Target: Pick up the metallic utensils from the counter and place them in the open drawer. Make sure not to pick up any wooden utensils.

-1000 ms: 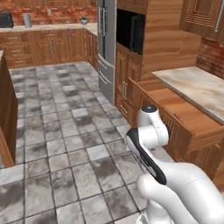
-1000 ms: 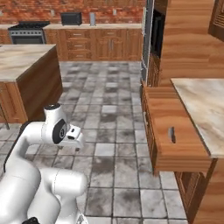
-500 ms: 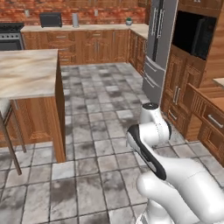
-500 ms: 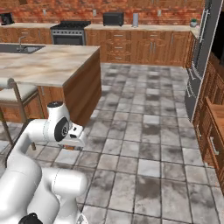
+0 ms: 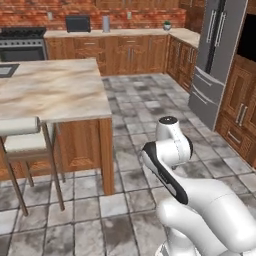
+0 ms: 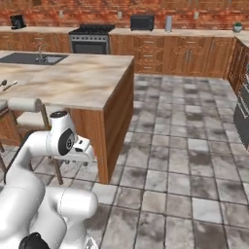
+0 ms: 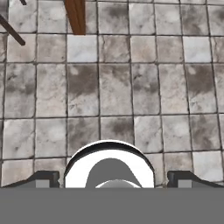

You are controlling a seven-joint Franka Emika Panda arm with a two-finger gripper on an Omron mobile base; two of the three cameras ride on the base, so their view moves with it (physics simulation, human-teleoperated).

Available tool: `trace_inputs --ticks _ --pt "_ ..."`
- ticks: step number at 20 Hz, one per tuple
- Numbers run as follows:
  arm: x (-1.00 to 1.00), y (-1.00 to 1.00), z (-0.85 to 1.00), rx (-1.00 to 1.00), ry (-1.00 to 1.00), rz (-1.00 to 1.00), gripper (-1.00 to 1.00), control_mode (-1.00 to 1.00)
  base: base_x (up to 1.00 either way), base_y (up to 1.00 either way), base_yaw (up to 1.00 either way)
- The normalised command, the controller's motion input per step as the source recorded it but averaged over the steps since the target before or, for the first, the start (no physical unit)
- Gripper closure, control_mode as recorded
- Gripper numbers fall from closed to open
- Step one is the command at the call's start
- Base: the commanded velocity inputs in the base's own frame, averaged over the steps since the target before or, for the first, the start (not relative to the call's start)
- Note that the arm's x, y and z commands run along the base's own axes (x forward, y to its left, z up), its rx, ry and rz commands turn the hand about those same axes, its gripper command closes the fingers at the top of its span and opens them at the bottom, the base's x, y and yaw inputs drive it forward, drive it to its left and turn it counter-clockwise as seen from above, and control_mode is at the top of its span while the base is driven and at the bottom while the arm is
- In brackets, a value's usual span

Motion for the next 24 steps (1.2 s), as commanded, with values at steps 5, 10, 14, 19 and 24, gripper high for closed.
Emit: trace_inputs --ticks 5,10,14,19,24 --pt "0.0 0.0 0.0 0.0 0.0 0.0 -1.0 1.0 0.66 1.0 -0.04" --pt "0.0 0.0 0.0 0.0 0.0 0.0 -1.0 1.0 0.55 1.0 0.0" --pt "0.0 0.0 0.0 0.0 0.0 0.0 -1.0 1.0 0.59 1.0 0.0" --pt "0.0 0.0 0.0 0.0 0.0 0.0 -1.0 1.0 0.45 1.0 -0.02" --pt "0.0 0.0 0.0 0.0 0.0 0.0 -1.0 1.0 0.41 1.0 -0.06"
